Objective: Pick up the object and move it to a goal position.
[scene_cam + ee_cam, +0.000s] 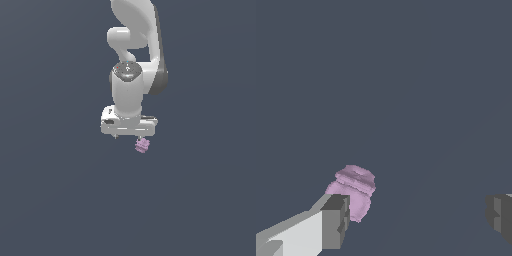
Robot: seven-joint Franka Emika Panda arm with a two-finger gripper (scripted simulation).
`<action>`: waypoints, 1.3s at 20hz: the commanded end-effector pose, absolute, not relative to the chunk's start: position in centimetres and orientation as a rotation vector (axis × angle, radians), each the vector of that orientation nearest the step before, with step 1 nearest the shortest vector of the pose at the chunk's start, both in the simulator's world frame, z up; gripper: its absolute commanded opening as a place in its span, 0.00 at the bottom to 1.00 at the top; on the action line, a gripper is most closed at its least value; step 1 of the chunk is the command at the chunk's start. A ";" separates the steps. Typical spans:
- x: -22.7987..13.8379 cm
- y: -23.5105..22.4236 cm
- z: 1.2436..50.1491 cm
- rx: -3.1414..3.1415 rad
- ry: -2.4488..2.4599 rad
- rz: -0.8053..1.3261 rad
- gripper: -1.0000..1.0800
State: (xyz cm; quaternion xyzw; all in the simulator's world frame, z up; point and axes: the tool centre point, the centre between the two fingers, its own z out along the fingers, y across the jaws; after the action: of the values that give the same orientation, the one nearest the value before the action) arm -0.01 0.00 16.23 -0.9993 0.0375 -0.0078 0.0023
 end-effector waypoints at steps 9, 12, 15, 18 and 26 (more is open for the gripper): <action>-1.8 3.7 12.7 -3.110 0.405 -0.011 0.96; -2.5 4.8 11.6 -3.098 0.493 -0.008 0.96; -3.1 5.7 10.8 -3.087 0.566 -0.005 0.96; -3.5 6.3 10.1 -3.077 0.625 -0.003 0.96; -4.3 7.3 9.1 -3.059 0.714 0.000 0.96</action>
State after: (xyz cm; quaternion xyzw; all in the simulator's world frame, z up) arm -4.21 7.21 9.21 -0.9748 0.2229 0.0001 0.0002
